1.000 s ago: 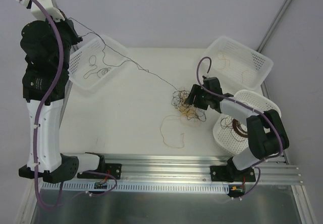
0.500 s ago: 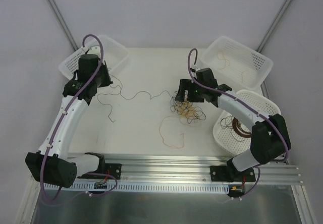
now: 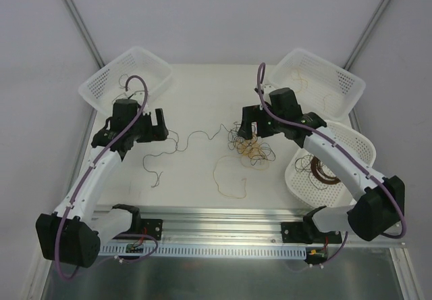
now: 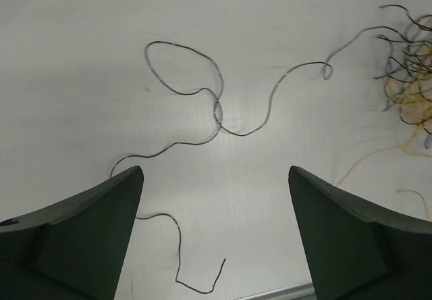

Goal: Untangle the cables

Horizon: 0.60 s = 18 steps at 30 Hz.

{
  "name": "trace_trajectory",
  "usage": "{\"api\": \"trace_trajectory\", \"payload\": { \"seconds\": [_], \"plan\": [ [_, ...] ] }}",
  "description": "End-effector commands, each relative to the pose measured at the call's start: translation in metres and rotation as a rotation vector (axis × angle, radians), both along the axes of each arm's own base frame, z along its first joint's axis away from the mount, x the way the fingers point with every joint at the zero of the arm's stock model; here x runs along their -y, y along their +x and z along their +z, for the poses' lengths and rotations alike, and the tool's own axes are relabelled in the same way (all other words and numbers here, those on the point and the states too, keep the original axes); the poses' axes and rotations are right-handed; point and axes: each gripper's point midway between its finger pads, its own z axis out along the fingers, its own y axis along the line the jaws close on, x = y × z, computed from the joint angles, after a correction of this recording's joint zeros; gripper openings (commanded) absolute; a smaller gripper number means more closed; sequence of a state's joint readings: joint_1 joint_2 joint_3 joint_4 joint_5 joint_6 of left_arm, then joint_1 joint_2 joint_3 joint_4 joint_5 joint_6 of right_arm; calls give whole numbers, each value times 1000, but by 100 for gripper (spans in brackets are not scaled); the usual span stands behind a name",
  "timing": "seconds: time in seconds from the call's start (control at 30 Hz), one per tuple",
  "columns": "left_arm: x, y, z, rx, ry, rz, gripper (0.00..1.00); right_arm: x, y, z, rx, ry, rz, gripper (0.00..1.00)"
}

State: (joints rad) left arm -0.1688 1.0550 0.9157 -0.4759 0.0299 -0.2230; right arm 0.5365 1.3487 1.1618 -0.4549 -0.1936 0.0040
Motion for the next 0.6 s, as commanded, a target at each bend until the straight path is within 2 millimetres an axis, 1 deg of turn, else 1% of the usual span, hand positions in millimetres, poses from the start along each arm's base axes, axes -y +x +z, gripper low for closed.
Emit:
{"api": "trace_trajectory", "payload": {
  "seconds": [0.0,0.03,0.07,0.1,0.13,0.17,0.2,0.23,0.27,0.3,0.33,0.37,0.4,0.43,0.47,0.5,0.53,0.57],
  "plan": [
    [49,8,20,57,-122,-284,90,10,-6,28,94,-16,22,91],
    [57,10,22,45,-152,-296,91,12,-5,27,98,-25,13,91],
    [66,15,30,50,-168,-304,91,14,-6,28,101,-29,8,91],
    [72,20,23,9,-184,-287,91,17,-7,30,108,-29,0,91],
    [78,27,30,-4,-230,-223,91,20,-8,29,112,-38,-14,91],
    [90,28,29,-32,-259,-204,91,22,-8,29,114,-43,-27,91],
    [99,34,19,-82,-285,-166,91,25,-8,30,119,-47,-37,92],
    [111,39,27,-107,-356,-102,90,30,-8,32,133,-55,-58,92],
    [118,44,26,-126,-374,-71,90,33,-8,31,134,-58,-75,92],
    [138,43,14,-177,-379,-72,90,35,-8,32,140,-61,-86,93],
    [151,50,24,-182,-425,-28,90,39,-8,33,150,-67,-106,93],
    [159,54,21,-188,-421,3,89,41,-8,33,151,-70,-119,93],
    [175,55,9,-229,-419,11,89,43,-9,29,140,-74,-125,93],
    [188,61,17,-231,-459,35,89,49,-7,30,154,-94,-159,94],
    [196,65,15,-242,-466,49,88,51,-7,29,154,-97,-170,94],
    [199,73,-1,-261,-443,92,88,52,-8,26,149,-101,-172,94],
    [209,76,-1,-268,-465,125,87,52,-9,25,147,-101,-170,94],
    [212,79,-6,-284,-475,150,86,52,-10,25,148,-97,-168,94]
  ]
}}
